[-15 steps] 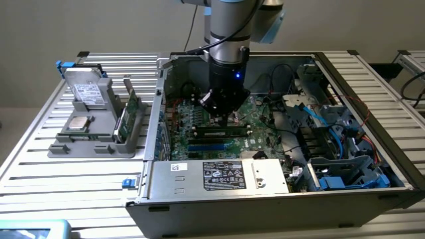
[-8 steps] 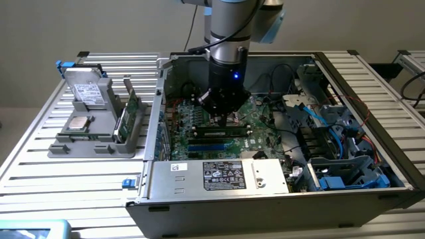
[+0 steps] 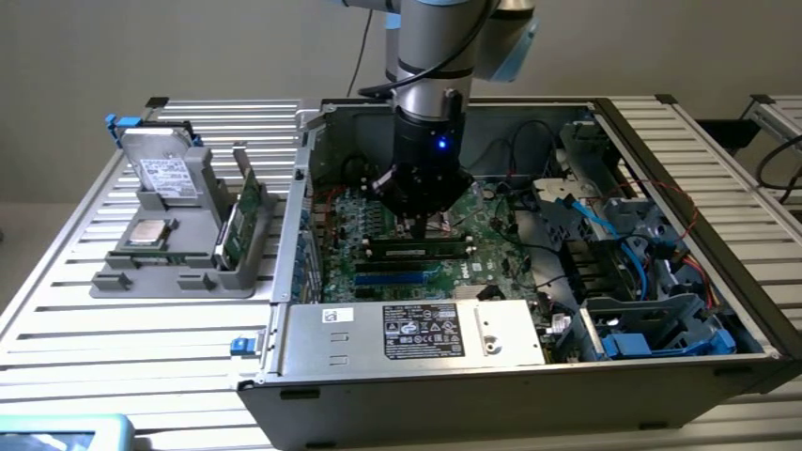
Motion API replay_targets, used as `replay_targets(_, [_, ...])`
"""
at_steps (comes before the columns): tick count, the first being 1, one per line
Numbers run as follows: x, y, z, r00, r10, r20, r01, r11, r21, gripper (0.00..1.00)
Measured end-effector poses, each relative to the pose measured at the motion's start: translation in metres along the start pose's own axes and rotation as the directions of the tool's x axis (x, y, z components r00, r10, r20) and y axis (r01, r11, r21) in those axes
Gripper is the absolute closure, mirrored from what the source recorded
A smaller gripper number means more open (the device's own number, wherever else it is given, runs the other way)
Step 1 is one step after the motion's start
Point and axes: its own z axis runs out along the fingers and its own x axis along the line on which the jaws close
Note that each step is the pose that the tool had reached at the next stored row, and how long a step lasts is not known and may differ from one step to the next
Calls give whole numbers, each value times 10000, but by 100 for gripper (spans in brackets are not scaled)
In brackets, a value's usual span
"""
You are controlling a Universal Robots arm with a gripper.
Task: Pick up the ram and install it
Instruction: 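Press down the ram until it locks into place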
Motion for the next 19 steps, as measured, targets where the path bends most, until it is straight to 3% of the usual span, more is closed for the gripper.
replay_targets(6, [0,0,0,9977,674,-1,-674,9977,-89,89])
replay_targets(15, [0,0,1,9885,1503,167,-1498,9883,-298,89])
replay_targets(19, [-5,-1,1,9847,1734,178,-1728,9845,-317,89])
